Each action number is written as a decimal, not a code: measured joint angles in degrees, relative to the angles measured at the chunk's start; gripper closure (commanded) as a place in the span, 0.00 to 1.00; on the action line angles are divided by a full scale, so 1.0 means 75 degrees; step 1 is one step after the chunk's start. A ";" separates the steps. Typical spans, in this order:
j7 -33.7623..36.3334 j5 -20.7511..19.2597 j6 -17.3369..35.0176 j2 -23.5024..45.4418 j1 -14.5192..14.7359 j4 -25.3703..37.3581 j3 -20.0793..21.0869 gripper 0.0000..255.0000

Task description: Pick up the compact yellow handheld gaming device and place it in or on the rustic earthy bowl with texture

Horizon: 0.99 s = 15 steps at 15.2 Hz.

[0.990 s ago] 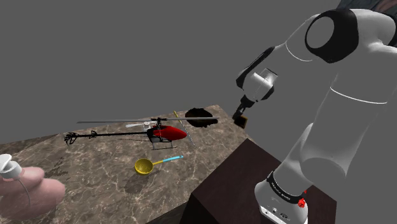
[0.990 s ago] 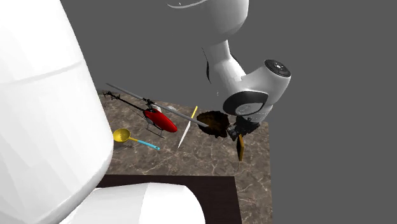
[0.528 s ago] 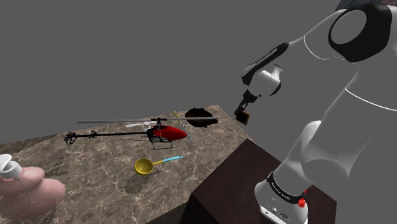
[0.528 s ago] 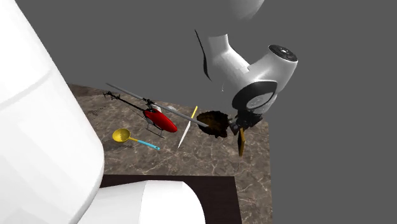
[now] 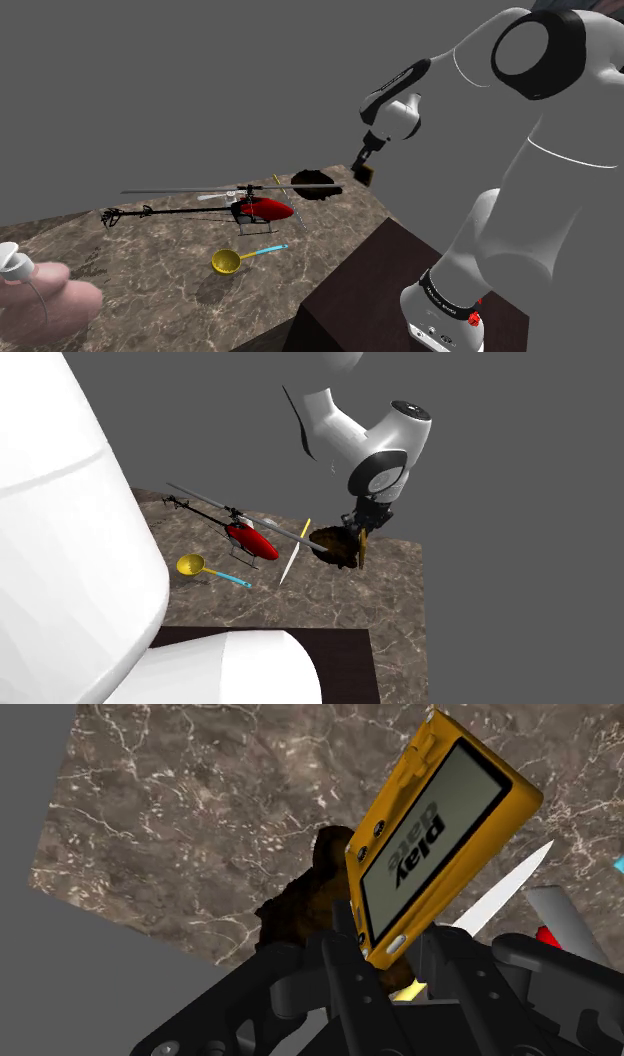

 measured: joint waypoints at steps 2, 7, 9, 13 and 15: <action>0.0177 0.0280 -0.0146 0.0400 0.0083 0.0453 0.0227 1.00; 0.0615 0.0681 -0.0626 0.1328 0.0112 0.1692 0.0649 1.00; 0.0967 0.0710 -0.0828 0.1651 0.0208 0.2220 0.0782 1.00; 0.1226 0.0908 -0.1026 0.2231 0.0164 0.2939 0.1025 1.00; 0.1158 0.1062 -0.0940 0.2400 0.0108 0.2992 0.1138 1.00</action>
